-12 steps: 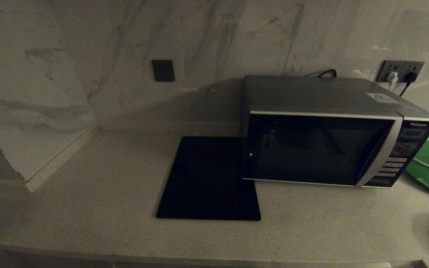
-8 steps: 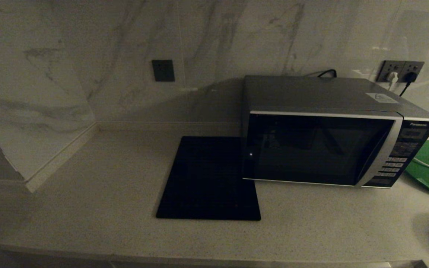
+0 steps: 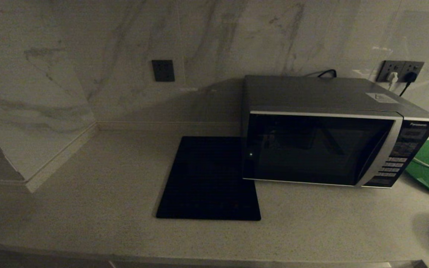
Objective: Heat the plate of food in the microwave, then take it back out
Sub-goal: Open the microwave oven
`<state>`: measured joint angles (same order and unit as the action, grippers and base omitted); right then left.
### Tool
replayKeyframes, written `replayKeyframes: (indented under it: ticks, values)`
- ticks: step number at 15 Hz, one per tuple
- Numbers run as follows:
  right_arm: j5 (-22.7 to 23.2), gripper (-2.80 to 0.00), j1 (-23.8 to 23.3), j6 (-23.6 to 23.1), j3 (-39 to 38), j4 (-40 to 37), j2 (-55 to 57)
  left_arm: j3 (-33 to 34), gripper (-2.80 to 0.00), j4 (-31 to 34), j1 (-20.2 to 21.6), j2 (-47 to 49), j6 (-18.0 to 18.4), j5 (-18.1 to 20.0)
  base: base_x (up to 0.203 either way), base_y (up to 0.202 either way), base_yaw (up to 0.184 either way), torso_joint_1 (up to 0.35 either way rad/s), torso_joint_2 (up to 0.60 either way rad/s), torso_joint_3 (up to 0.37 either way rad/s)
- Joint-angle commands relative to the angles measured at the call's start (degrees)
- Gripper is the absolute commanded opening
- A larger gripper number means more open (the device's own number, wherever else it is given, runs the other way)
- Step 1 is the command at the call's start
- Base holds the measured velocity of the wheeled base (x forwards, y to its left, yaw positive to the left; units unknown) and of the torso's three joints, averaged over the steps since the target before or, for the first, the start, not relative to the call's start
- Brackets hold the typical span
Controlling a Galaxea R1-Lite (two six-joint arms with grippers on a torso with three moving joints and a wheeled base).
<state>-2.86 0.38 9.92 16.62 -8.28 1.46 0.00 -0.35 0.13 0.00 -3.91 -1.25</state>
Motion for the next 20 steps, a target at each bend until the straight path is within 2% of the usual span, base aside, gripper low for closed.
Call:
replayKeyframes:
  ticks: [1,4,7,9,11,13,14,18,20]
  values:
    - [0.2,-2.8,0.0,0.4,14.5,-8.0,6.4,0.0,-2.8,0.0,0.0,0.0,0.0,0.0,0.0,0.0,0.0,0.0,0.0,0.0]
    - [1.0,-2.8,0.1,1.8,29.3,-14.6,22.5,0.0,-2.8,0.0,0.0,0.0,0.0,-0.1,0.0,0.0,0.0,0.0,0.0,0.0]
    - [-0.2,-2.8,0.0,2.5,38.3,-16.8,39.5,0.0,-2.8,0.0,0.0,0.1,0.0,0.0,0.0,0.0,0.0,0.0,0.0,0.0]
    - [-5.2,-2.8,0.0,2.5,42.2,-16.7,49.9,0.0,-2.8,0.0,0.0,0.1,0.0,0.0,0.0,0.0,0.0,0.0,0.0,0.0]
    - [-11.6,-2.8,0.1,1.4,45.2,-12.2,59.7,0.0,-2.8,0.0,0.0,0.0,0.0,0.0,0.0,0.0,0.0,0.0,0.0,0.0]
    - [-20.8,-2.8,0.1,0.1,47.5,-6.0,68.2,0.0,-2.8,0.0,0.0,0.0,0.0,0.0,0.0,0.0,0.0,0.0,0.0,0.0]
    - [-23.7,-2.8,0.1,-0.2,48.0,-4.8,70.1,0.0,-2.8,0.0,0.0,0.1,0.0,0.0,0.0,0.0,0.0,0.0,0.0,0.0]
    - [-26.6,-2.8,0.1,-0.8,47.9,-11.1,65.6,0.0,-2.8,0.0,0.0,0.0,0.0,0.0,0.0,0.0,0.0,0.0,0.0,0.0]
    - [-29.2,-2.8,0.1,-1.7,47.6,-11.6,66.4,0.0,-2.8,0.0,0.0,0.0,0.0,0.0,0.0,0.0,0.0,0.0,0.0,0.0]
